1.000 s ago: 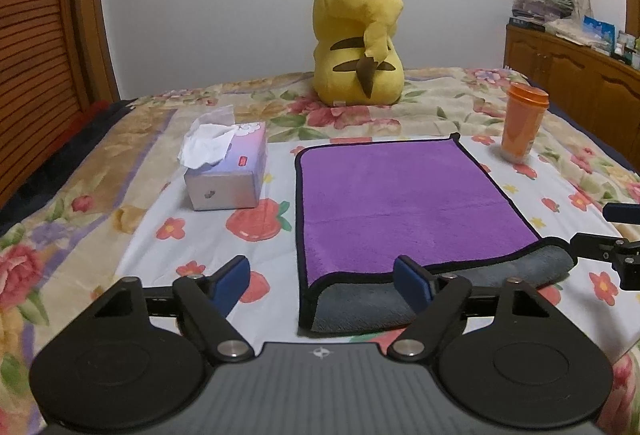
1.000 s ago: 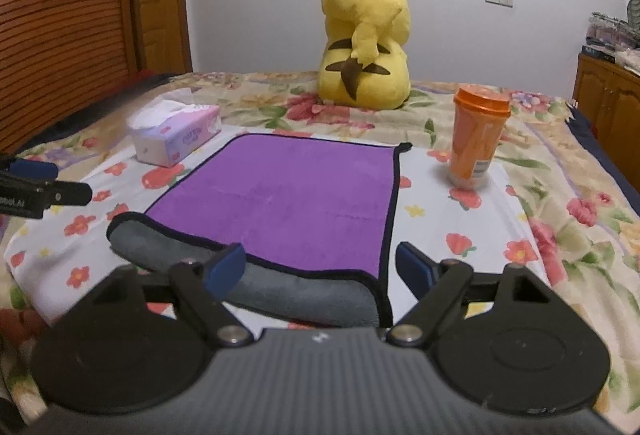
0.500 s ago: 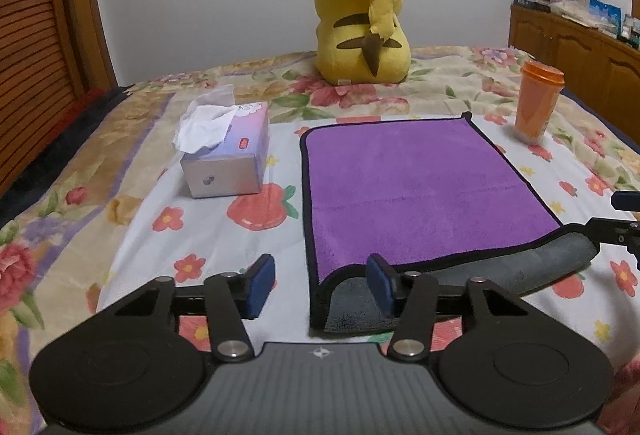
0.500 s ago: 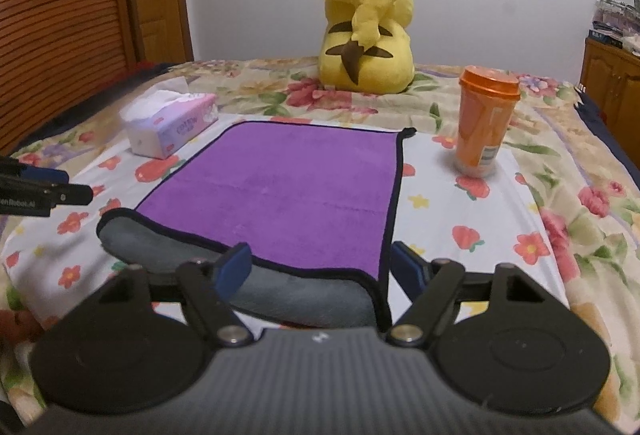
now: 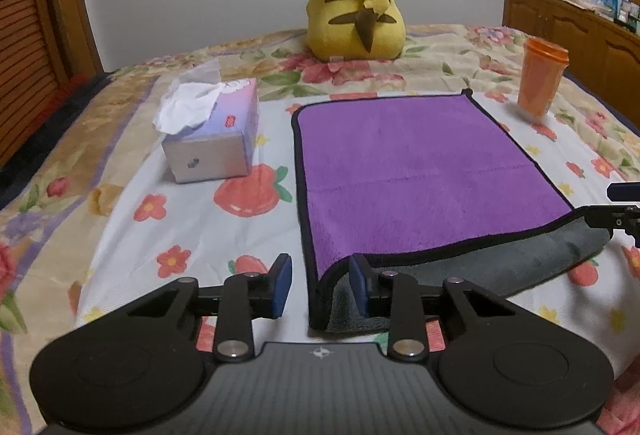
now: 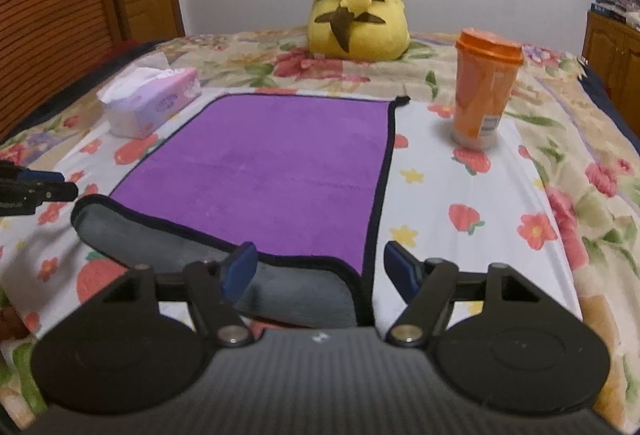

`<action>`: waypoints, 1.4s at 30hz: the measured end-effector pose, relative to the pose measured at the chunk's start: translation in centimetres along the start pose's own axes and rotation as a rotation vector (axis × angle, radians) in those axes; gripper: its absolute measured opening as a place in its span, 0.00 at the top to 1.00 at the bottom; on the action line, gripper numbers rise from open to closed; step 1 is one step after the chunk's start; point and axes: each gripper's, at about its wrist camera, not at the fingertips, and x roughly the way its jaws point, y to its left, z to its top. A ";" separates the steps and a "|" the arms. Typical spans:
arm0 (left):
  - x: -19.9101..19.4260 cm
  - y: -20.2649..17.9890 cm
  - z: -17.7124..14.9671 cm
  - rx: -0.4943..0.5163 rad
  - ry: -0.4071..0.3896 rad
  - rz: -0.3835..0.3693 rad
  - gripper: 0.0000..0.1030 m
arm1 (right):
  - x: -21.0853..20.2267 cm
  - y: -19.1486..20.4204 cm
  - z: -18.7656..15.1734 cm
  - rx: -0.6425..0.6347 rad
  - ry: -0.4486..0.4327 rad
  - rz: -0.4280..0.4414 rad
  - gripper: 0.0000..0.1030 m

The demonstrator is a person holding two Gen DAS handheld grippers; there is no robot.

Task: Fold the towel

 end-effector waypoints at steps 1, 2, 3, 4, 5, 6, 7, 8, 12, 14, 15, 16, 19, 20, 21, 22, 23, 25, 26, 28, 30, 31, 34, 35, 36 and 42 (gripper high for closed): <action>0.3 0.0 0.0 0.000 0.008 -0.003 0.67 | 0.2 -0.2 0.0 0.004 0.008 -0.001 0.31; 0.5 0.0 -0.1 0.001 0.014 -0.005 0.67 | 0.5 -0.3 -0.1 0.006 0.016 -0.001 0.31; 0.8 0.1 -0.1 0.000 0.021 -0.006 0.67 | 0.6 -0.4 -0.1 0.008 0.024 -0.001 0.31; 1.1 0.2 -0.1 -0.001 0.029 -0.007 0.67 | 0.8 -0.6 -0.2 0.010 0.032 0.002 0.31; 1.4 0.3 -0.1 -0.003 0.036 -0.008 0.67 | 1.0 -0.7 -0.2 0.012 0.041 0.005 0.31; 1.6 0.4 -0.1 -0.006 0.043 -0.011 0.67 | 1.2 -0.7 -0.2 0.014 0.049 0.008 0.31; 1.9 0.5 -0.1 -0.010 0.051 -0.014 0.67 | 1.4 -0.8 -0.2 0.018 0.060 0.014 0.31; 2.1 0.6 -0.1 -0.014 0.057 -0.016 0.67 | 1.6 -0.9 -0.2 0.022 0.068 0.019 0.31; 2.8 0.9 -0.1 -0.025 0.077 -0.027 0.67 | 2.2 -1.4 -0.4 0.047 0.106 0.034 0.31; 3.0 1.0 -0.1 -0.028 0.082 -0.035 0.67 | 2.4 -1.7 -0.5 0.059 0.121 0.044 0.31; 3.1 0.9 -0.1 -0.027 0.083 -0.037 0.67 | 2.5 -1.8 -0.5 0.065 0.127 0.049 0.32; 3.2 0.9 -0.1 -0.026 0.085 -0.040 0.67 | 2.6 -1.9 -0.5 0.073 0.132 0.054 0.33; 3.3 1.0 -0.2 -0.029 0.094 -0.051 0.67 | 2.7 -2.1 -0.5 0.087 0.142 0.071 0.37; 3.3 1.0 -0.2 -0.032 0.098 -0.056 0.67 | 2.7 -2.2 -0.5 0.089 0.146 0.077 0.39; 3.3 1.0 -0.2 -0.033 0.101 -0.060 0.67 | 2.7 -2.2 -0.4 0.092 0.151 0.083 0.40; 3.3 1.0 -0.2 -0.035 0.106 -0.064 0.67 | 2.7 -2.2 -0.4 0.093 0.153 0.087 0.41; 3.3 1.0 -0.2 -0.035 0.110 -0.066 0.67 | 2.7 -2.2 -0.4 0.094 0.157 0.092 0.42; 3.4 0.9 -0.3 -0.036 0.119 -0.074 0.67 | 2.6 -2.1 -0.4 0.092 0.163 0.100 0.43; 3.4 0.9 -0.4 -0.036 0.120 -0.074 0.67 | 2.6 -2.1 -0.3 0.091 0.165 0.105 0.44; 3.4 0.9 -0.4 -0.035 0.121 -0.075 0.66 | 2.5 -2.1 -0.3 0.088 0.168 0.115 0.46; 3.4 1.0 -0.5 -0.035 0.123 -0.074 0.65 | 2.4 -2.0 -0.3 0.085 0.170 0.120 0.50; 3.4 1.0 -0.5 -0.037 0.125 -0.074 0.64 | 2.4 -2.0 -0.3 0.084 0.171 0.121 0.51; 3.5 1.0 -0.5 -0.037 0.129 -0.077 0.64 | 2.4 -2.1 -0.3 0.083 0.175 0.122 0.55; 3.5 0.9 -0.5 -0.031 0.130 -0.078 0.66 | 2.5 -2.2 -0.3 0.083 0.175 0.125 0.59; 3.4 0.8 -0.6 -0.025 0.128 -0.080 0.69 | 2.5 -2.3 -0.3 0.085 0.176 0.128 0.63; 3.0 -0.1 -0.5 0.049 0.099 -0.087 0.91 | 2.5 -2.2 -0.4 0.073 0.173 0.122 0.78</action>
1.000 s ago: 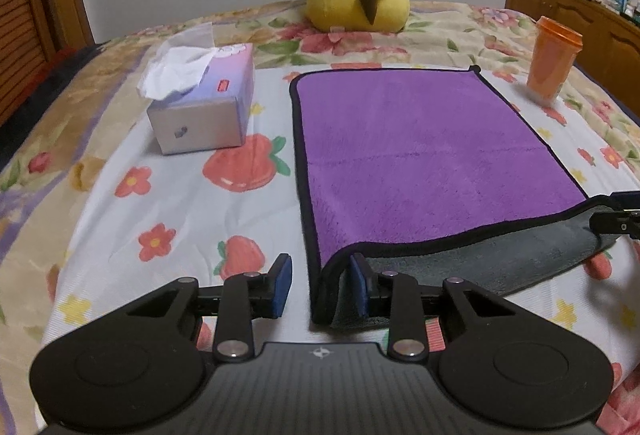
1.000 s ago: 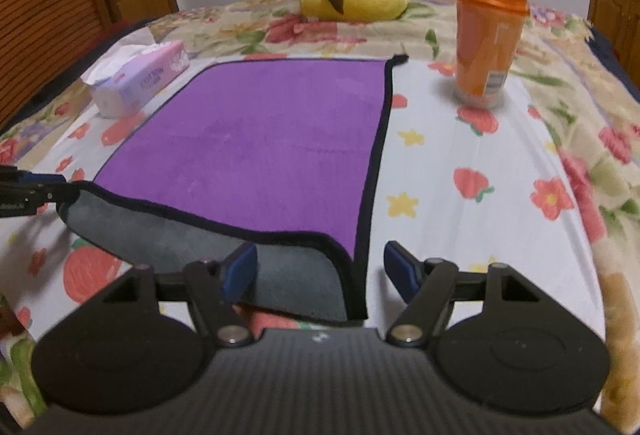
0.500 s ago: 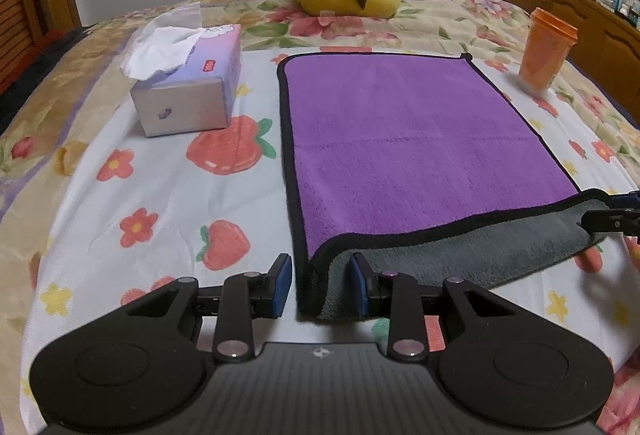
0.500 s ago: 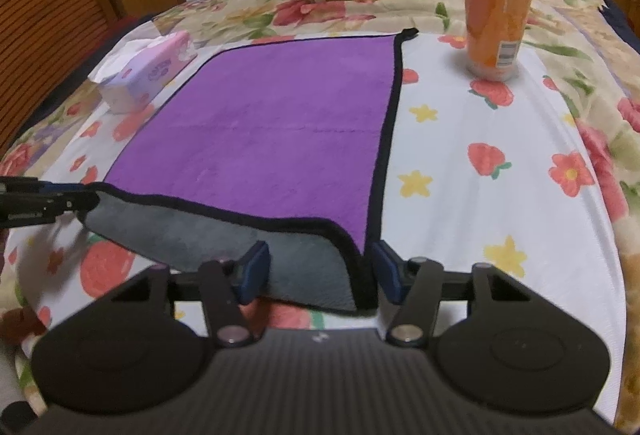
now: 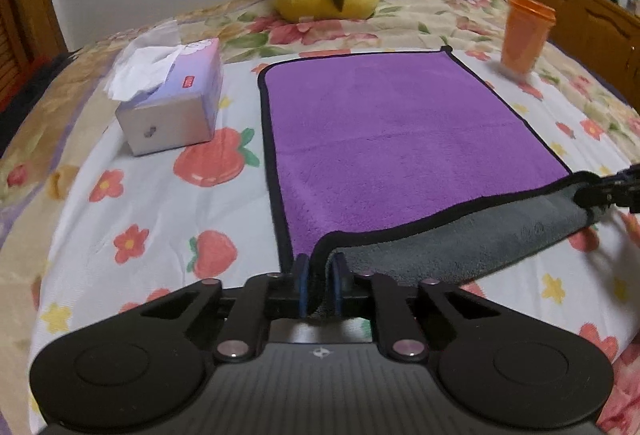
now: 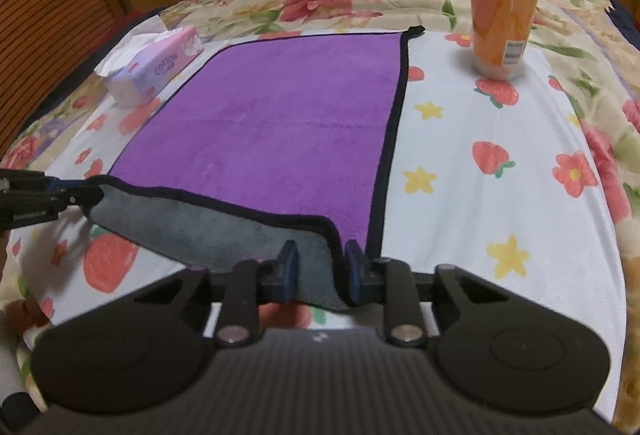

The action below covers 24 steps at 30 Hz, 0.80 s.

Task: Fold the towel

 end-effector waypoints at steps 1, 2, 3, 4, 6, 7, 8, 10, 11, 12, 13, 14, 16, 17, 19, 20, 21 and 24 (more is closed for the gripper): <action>0.0 0.1 0.0 -0.008 0.001 -0.012 0.92 | 0.0 0.0 0.0 -0.003 -0.002 -0.004 0.78; 0.0 0.3 0.0 -0.014 0.001 -0.017 0.92 | 0.0 0.0 0.0 -0.005 -0.004 -0.007 0.79; 0.0 0.3 0.0 -0.018 0.000 -0.019 0.93 | 0.0 -0.1 0.0 -0.005 -0.005 -0.008 0.80; 0.0 0.5 0.0 -0.021 -0.001 -0.023 0.93 | 0.0 -0.1 0.0 -0.005 -0.006 -0.010 0.80; -0.1 0.4 0.0 -0.028 -0.007 -0.029 0.93 | 0.0 -0.1 0.0 -0.010 -0.008 -0.011 0.82; -0.2 0.4 0.0 -0.031 -0.012 -0.032 0.93 | 0.0 -0.1 0.0 -0.012 -0.010 -0.012 0.84; -0.3 0.4 0.1 -0.033 -0.017 -0.034 0.94 | 0.0 -0.1 0.0 -0.014 -0.013 -0.013 0.90; -0.6 0.4 0.2 -0.035 -0.031 -0.035 0.94 | -0.1 -0.1 0.0 -0.017 -0.024 -0.016 0.91; -0.7 0.4 0.3 -0.038 -0.040 -0.037 0.94 | -0.2 -0.2 0.0 -0.017 -0.030 -0.017 0.93; -1.0 0.4 0.4 -0.041 -0.049 -0.039 0.94 | -0.3 -0.2 0.1 -0.017 -0.036 -0.016 0.95; -1.2 0.4 0.5 -0.044 -0.059 -0.040 0.94 | -0.4 -0.2 0.1 -0.017 -0.042 -0.015 0.95; -1.4 0.4 0.6 -0.046 -0.069 -0.043 0.94 | -0.4 -0.2 0.2 -0.019 -0.050 -0.014 0.96; -1.9 0.5 0.9 -0.045 -0.087 -0.043 0.94 | -0.6 -0.2 0.3 -0.023 -0.064 -0.012 0.96; -2.1 0.4 1.0 -0.044 -0.094 -0.043 0.94 | -0.6 -0.3 0.3 -0.024 -0.069 -0.011 0.96; -2.5 0.4 1.2 -0.045 -0.112 -0.044 0.94 | -0.8 -0.3 0.5 -0.024 -0.084 -0.012 0.96; -2.6 0.4 1.3 -0.047 -0.121 -0.045 0.94 | -0.9 -0.3 0.5 -0.024 -0.093 -0.011 0.96; -2.8 0.4 1.3 -0.048 -0.131 -0.048 0.94 | -1.1 -0.3 0.6 -0.024 -0.106 -0.013 0.96; -3.4 0.2 1.7 -0.046 -0.154 -0.056 0.94 | -1.8 -0.3 0.9 -0.025 -0.154 -0.014 0.96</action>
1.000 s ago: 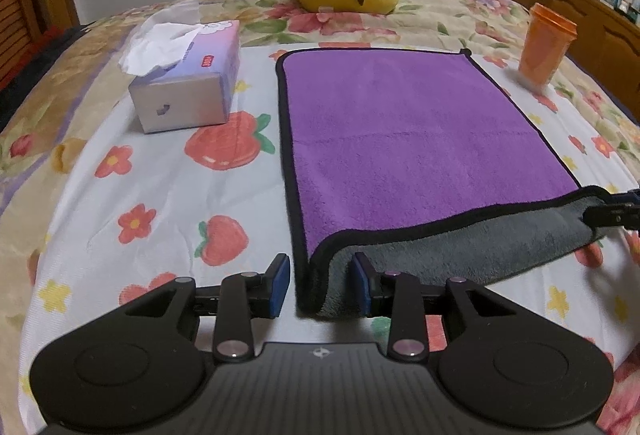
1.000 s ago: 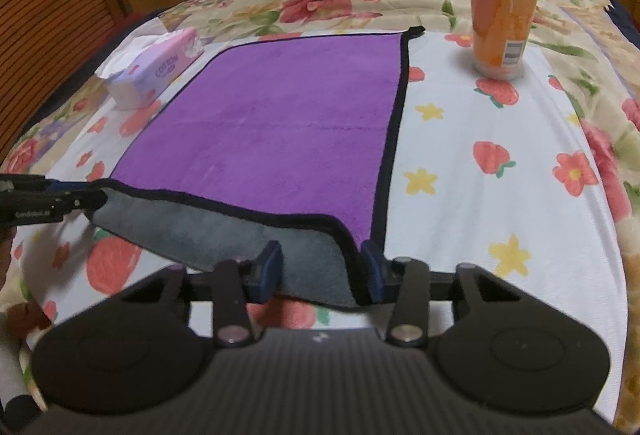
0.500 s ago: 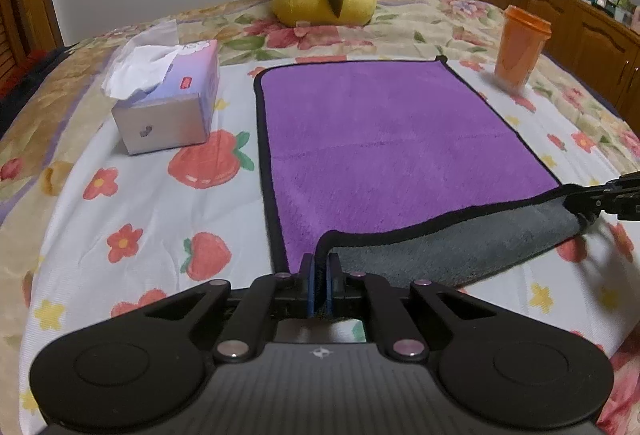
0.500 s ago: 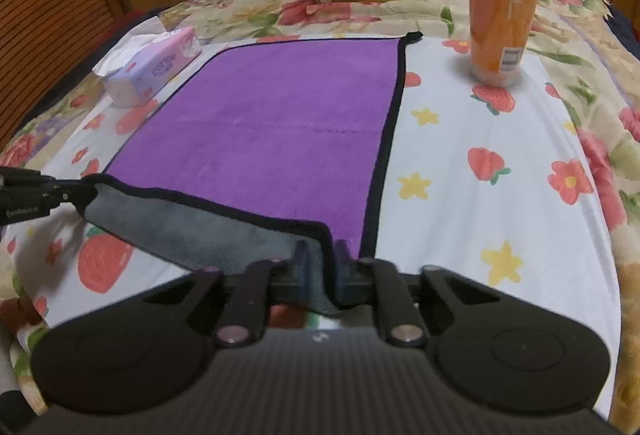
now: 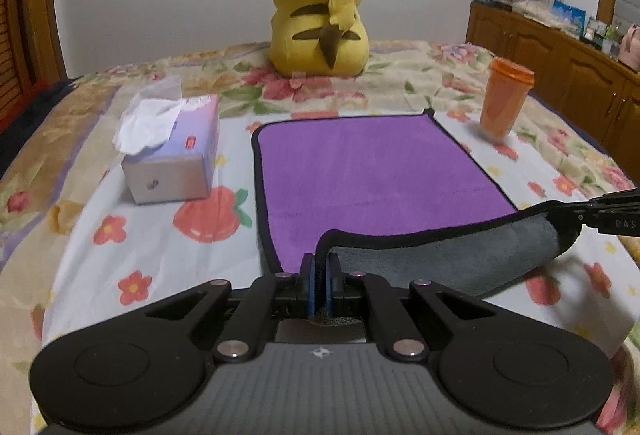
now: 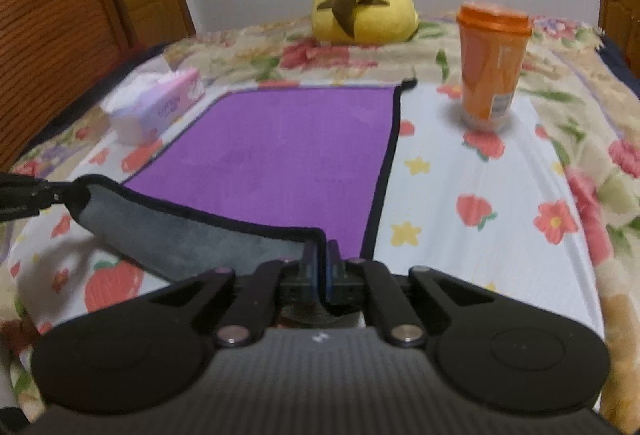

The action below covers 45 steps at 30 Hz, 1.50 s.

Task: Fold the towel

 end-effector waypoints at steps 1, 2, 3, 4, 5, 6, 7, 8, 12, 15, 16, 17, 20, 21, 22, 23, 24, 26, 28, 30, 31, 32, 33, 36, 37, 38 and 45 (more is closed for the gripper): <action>-0.1 0.0 0.1 0.001 -0.004 -0.002 0.94 | -0.1 0.0 0.1 0.000 -0.010 -0.003 0.96; -0.2 -0.1 0.3 0.004 -0.009 -0.001 0.94 | -0.2 0.0 0.3 -0.001 -0.020 -0.005 0.96; -0.4 -0.1 0.4 0.006 -0.014 0.000 0.94 | -0.3 0.0 0.4 -0.001 -0.028 -0.005 0.96; -0.5 -0.1 0.6 0.008 -0.021 0.001 0.94 | -0.4 0.0 0.5 -0.002 -0.034 -0.007 0.96; -0.6 -0.2 0.8 0.009 -0.025 0.003 0.94 | -0.4 0.0 0.6 -0.006 -0.039 -0.010 0.96; -0.7 -0.1 0.9 0.010 -0.028 0.005 0.94 | -0.4 0.1 0.7 -0.011 -0.045 -0.013 0.96; -0.8 -0.1 1.0 0.010 -0.032 0.006 0.94 | -0.5 0.1 0.8 -0.015 -0.051 -0.017 0.96; -0.9 -0.1 1.2 0.009 -0.036 0.006 0.94 | -0.5 0.2 0.9 -0.019 -0.057 -0.017 0.96; -0.9 0.0 1.6 0.010 -0.047 0.011 0.94 | -0.9 0.5 1.5 -0.039 -0.084 -0.014 0.96; -1.0 -0.1 1.9 0.015 -0.055 0.011 0.94 | -1.2 0.7 2.0 -0.050 -0.105 -0.002 0.96; -1.1 -0.1 2.0 0.017 -0.059 0.010 0.94 | -1.2 0.7 2.1 -0.055 -0.110 0.001 0.96; -1.1 -0.1 2.1 0.019 -0.063 0.008 0.94 | -1.3 0.7 2.2 -0.059 -0.114 0.002 0.96; -1.3 -0.3 2.5 0.026 -0.073 0.006 0.94 | -1.2 0.7 2.4 -0.067 -0.122 0.001 0.96; -1.3 -0.4 2.6 0.028 -0.077 0.006 0.94 | -1.2 0.6 2.5 -0.070 -0.123 0.000 0.96; -1.4 -0.4 2.8 0.028 -0.080 0.006 0.94 | -1.2 0.6 2.5 -0.071 -0.125 -0.001 0.96; -1.5 -0.4 3.0 0.029 -0.083 0.006 0.94 | -1.2 0.6 2.5 -0.072 -0.127 -0.003 0.96; -1.5 -0.5 3.1 0.030 -0.086 0.006 0.94 | -1.2 0.6 2.6 -0.072 -0.129 -0.004 0.96; -1.6 -0.5 3.4 0.032 -0.093 0.008 0.94 | -1.1 0.6 2.7 -0.079 -0.136 -0.005 0.96; -1.8 -0.4 3.6 0.030 -0.096 0.010 0.94 | -1.1 0.5 2.9 -0.083 -0.144 -0.007 0.96; -2.1 -0.4 3.7 0.025 -0.103 0.013 0.94 | -1.0 0.4 3.0 -0.082 -0.146 -0.008 0.96; -2.2 -0.4 3.8 0.024 -0.105 0.014 0.94 | -1.0 0.4 3.0 -0.085 -0.148 -0.009 0.96; -2.3 -0.4 3.9 0.024 -0.107 0.016 0.94 | -1.0 0.4 3.1 -0.089 -0.151 -0.011 0.96; -2.4 -0.4 4.0 0.027 -0.110 0.018 0.94 | -1.1 0.4 3.1 -0.091 -0.155 -0.013 0.96; -2.6 -0.6 4.4 0.036 -0.122 0.023 0.94 | -1.3 0.5 3.5 -0.091 -0.172 -0.018 0.96; -2.5 -0.6 4.7 0.038 -0.127 0.024 0.94 | -1.4 0.6 3.6 -0.094 -0.179 -0.021 0.96; -2.5 -0.6 4.9 0.041 -0.130 0.025 0.94 | -1.5 0.5 3.8 -0.097 -0.184 -0.022 0.96; -1.2 -0.1 6.7 0.046 -0.138 0.033 0.94 | -1.1 0.5 5.4 -0.114 -0.214 -0.036 0.96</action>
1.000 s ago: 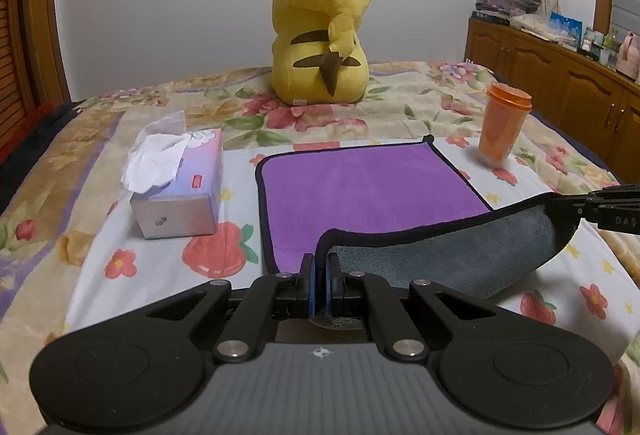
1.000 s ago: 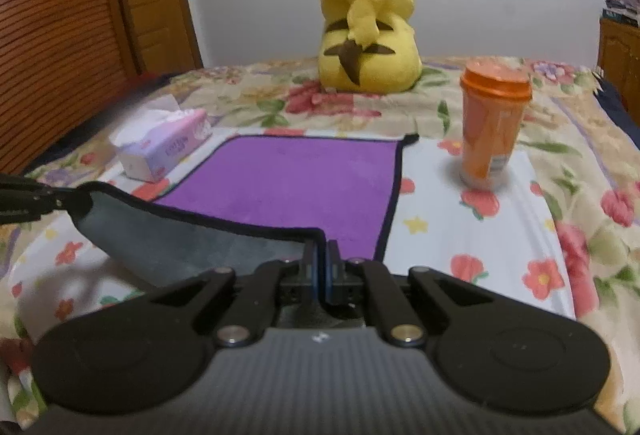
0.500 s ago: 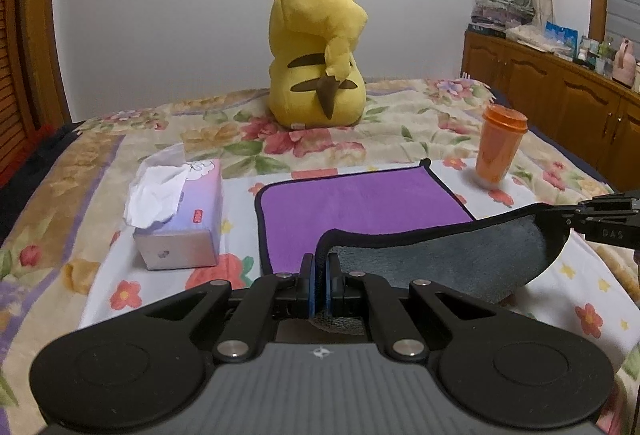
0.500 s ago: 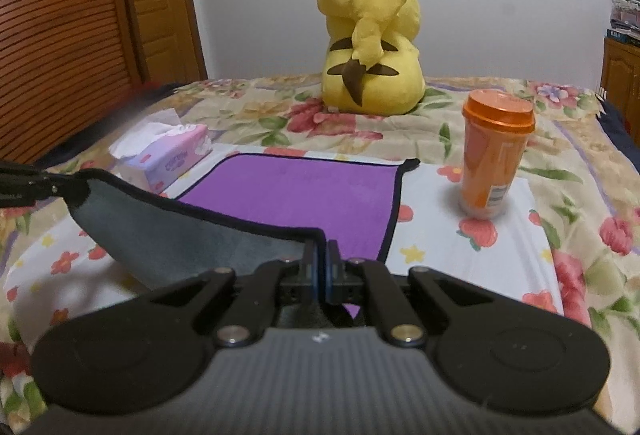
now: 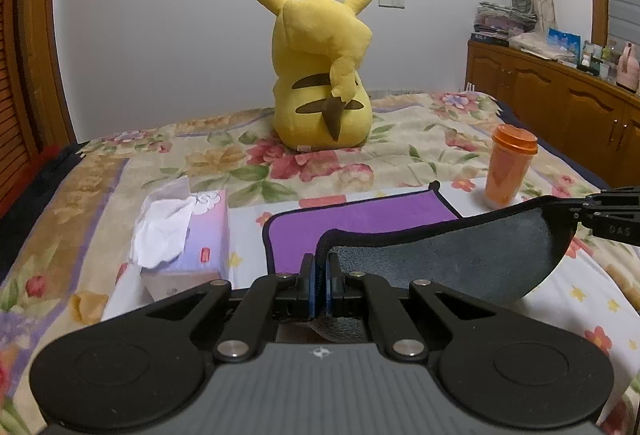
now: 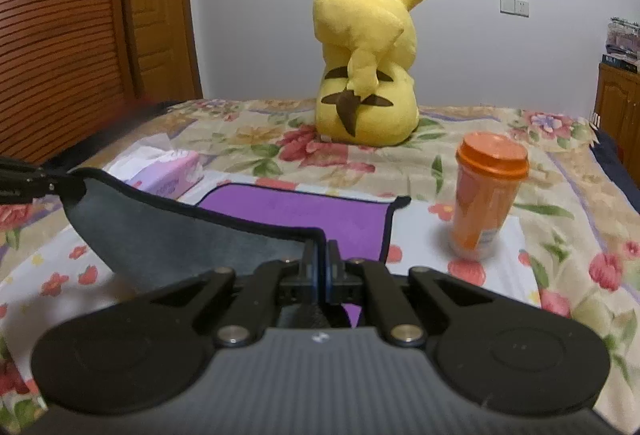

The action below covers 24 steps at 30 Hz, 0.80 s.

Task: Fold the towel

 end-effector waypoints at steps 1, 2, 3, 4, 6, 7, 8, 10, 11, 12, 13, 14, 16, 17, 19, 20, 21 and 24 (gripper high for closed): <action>0.2 0.1 0.2 -0.001 0.000 -0.001 0.94 | 0.1 0.0 0.2 -0.003 -0.004 0.000 0.96; 0.4 0.3 0.4 -0.001 -0.001 -0.001 0.94 | 0.3 -0.1 0.4 -0.006 -0.007 0.001 0.96; 0.7 0.4 0.7 -0.002 -0.002 -0.003 0.94 | 0.5 -0.1 0.7 -0.010 -0.007 0.003 0.96; 1.0 0.6 0.9 -0.002 -0.002 -0.002 0.94 | 0.7 -0.2 0.9 -0.016 -0.010 0.004 0.96; 1.6 0.9 1.2 0.000 0.000 0.003 0.94 | 1.0 -0.3 1.2 -0.024 -0.017 0.000 0.96; 2.0 1.0 1.4 -0.003 0.001 0.006 0.94 | 1.3 -0.5 1.5 -0.026 -0.018 -0.001 0.96; 2.3 1.2 1.5 -0.007 -0.002 0.017 0.94 | 1.6 -0.6 1.6 -0.028 -0.019 -0.003 0.96; 3.1 1.4 1.7 -0.006 -0.006 0.027 0.94 | 2.3 -0.9 1.9 -0.032 -0.022 -0.010 0.96; 3.5 1.4 1.7 -0.002 -0.009 0.028 0.94 | 2.6 -1.0 2.1 -0.032 -0.022 -0.013 0.96; 3.9 1.5 1.7 0.001 -0.011 0.029 0.94 | 3.0 -1.1 2.1 -0.034 -0.023 -0.013 0.96; 4.2 1.6 1.7 0.004 -0.014 0.029 0.94 | 3.4 -1.1 2.2 -0.038 -0.024 -0.012 0.96; 4.7 1.6 1.6 0.005 -0.015 0.030 0.94 | 3.7 -1.2 2.2 -0.044 -0.025 -0.013 0.96; 5.5 1.8 1.6 0.010 -0.014 0.033 0.94 | 4.4 -1.2 2.2 -0.062 -0.027 -0.018 0.96; 5.9 1.8 1.6 0.014 -0.014 0.035 0.94 | 4.8 -1.2 2.2 -0.072 -0.029 -0.023 0.96; 6.7 2.0 1.7 0.020 -0.013 0.035 0.94 | 5.5 -1.3 2.4 -0.083 -0.036 -0.029 0.96; 7.0 2.0 1.8 0.020 -0.016 0.039 0.94 | 5.7 -1.4 2.5 -0.085 -0.041 -0.031 0.96; 7.2 2.2 1.9 0.018 -0.020 0.045 0.94 | 5.9 -1.4 2.6 -0.088 -0.047 -0.032 0.96; 7.8 2.4 2.6 0.016 -0.027 0.044 0.94 | 6.4 -1.6 3.1 -0.098 -0.067 -0.038 0.96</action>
